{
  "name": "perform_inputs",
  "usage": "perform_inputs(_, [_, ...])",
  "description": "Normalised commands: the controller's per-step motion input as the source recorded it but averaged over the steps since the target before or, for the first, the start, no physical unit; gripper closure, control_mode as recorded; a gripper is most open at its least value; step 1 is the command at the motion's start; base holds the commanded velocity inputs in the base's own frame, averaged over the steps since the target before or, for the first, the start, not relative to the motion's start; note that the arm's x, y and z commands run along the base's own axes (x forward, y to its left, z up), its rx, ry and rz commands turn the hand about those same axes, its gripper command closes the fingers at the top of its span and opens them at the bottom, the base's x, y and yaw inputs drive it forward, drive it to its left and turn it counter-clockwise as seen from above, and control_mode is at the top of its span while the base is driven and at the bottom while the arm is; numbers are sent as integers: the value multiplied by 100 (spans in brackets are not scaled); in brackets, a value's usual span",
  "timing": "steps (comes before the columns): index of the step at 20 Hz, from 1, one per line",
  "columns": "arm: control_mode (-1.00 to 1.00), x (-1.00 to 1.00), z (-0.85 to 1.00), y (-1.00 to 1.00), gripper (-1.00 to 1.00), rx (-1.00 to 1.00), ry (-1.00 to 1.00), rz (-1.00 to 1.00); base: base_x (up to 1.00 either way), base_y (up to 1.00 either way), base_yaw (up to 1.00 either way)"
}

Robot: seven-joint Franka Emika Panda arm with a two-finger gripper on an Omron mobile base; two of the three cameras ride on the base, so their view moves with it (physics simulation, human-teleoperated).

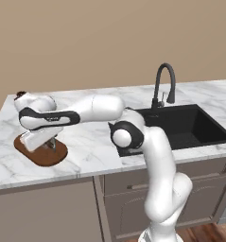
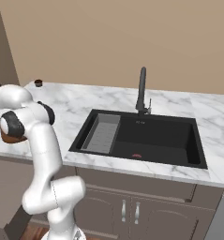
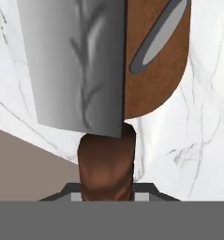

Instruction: Open the drawer on the left and place the cutting tools on the cutting board.

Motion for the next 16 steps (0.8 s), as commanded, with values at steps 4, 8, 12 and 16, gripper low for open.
perform_inputs(4, [-100,-11,-24,-47,100,2,-11,0,0,0,0])
perform_inputs(8, [-100,1,-10,-16,100,9,-8,0,0,0,0])
perform_inputs(12, [-100,14,0,0,100,13,-7,0,0,0,0])
perform_inputs(16, [-100,14,0,7,100,13,-6,0,0,0,0])
